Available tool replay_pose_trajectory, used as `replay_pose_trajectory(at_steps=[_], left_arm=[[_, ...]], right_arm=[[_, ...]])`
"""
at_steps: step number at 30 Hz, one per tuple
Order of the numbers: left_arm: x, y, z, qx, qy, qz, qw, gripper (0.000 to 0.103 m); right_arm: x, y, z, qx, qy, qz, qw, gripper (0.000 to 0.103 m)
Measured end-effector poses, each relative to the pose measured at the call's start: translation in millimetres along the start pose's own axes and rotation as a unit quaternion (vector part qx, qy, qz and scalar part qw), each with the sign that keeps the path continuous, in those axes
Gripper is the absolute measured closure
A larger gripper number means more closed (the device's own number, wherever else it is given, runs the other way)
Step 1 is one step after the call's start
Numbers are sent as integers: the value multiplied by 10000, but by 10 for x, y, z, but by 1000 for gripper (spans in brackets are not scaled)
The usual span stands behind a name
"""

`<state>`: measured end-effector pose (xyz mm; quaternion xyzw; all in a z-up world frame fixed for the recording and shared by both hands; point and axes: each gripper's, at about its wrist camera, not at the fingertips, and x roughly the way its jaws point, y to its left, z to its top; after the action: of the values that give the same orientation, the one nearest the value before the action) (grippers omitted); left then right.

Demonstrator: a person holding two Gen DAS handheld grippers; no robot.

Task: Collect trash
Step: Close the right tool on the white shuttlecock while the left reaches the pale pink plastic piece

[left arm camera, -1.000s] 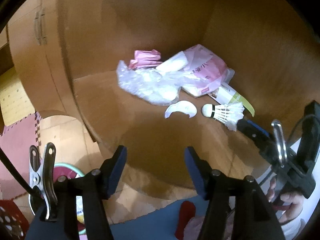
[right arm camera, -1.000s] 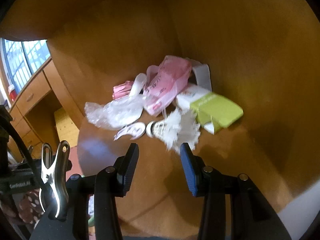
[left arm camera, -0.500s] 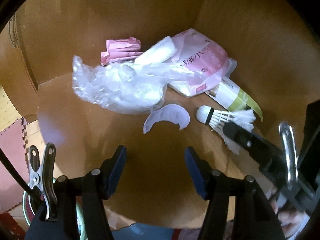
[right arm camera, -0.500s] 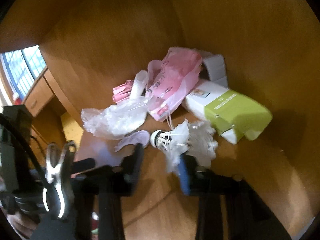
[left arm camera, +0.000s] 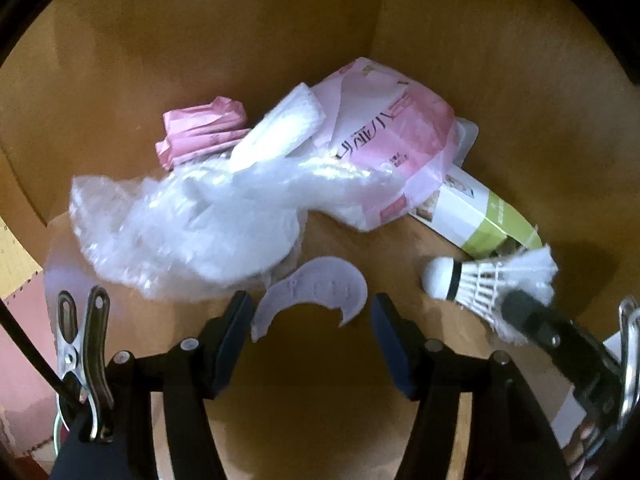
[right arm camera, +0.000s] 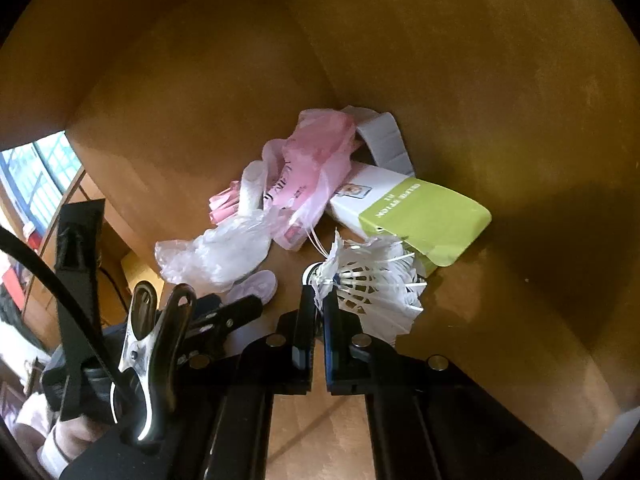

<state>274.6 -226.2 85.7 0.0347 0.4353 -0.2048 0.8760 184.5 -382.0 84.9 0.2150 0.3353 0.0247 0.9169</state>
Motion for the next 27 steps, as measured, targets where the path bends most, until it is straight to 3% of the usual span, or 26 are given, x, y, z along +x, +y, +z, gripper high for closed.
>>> replay_pose_trajectory(at_steps=[9, 13, 15, 27], left_arm=[[163, -210, 56, 375, -93, 355, 9986, 33], [130, -234, 9, 349, -206, 354, 9986, 35], [89, -243, -31, 350, -240, 345, 9985, 42], [-204, -174, -332, 228, -347, 50, 9991, 43]], right_arm=[[49, -52, -23, 126, 165, 104, 9997, 98], [61, -51, -30, 155, 198, 106, 9996, 98], [70, -51, -35, 187, 223, 138, 9995, 98], [51, -45, -43, 227, 223, 219, 9993, 97]])
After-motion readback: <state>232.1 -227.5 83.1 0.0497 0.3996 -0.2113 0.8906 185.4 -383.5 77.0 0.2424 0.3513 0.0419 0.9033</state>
